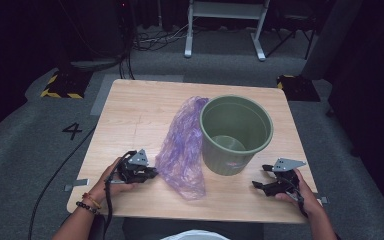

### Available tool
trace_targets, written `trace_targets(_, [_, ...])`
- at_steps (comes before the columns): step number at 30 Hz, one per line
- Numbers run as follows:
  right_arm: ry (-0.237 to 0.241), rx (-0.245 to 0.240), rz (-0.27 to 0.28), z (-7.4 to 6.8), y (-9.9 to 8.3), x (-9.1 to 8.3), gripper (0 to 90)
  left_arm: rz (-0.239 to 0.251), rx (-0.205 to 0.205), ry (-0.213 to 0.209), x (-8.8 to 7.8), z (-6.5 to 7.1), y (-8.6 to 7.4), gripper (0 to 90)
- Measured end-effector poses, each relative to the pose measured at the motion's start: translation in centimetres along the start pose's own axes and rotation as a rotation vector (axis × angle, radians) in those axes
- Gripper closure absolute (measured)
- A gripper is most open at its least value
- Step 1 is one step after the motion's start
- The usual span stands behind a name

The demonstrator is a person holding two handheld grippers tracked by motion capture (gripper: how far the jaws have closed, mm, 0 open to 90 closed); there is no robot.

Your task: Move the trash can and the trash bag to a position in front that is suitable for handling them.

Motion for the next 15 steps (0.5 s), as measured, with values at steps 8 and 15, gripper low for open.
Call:
trace_targets(8, [-0.003,0.001,0.0,0.0,0.0,0.0,18.3,-0.013,0.097,-0.062,2.1,3.9,2.5,75.6])
trace_targets(15, [-0.037,0.016,0.016,0.3,0.3,0.2,24.5,-0.015,0.158,-0.115,3.8,6.4,4.5,71.4])
Point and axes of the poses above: each handheld gripper's, and its own axes: x roughly forward along the jaws, y roughly out of its top, z roughly to its right, the point moved 4 cm from there along x, roughly forward along the jaws, and after that the axes turned 4 degrees about x, right-handed, at the moved point
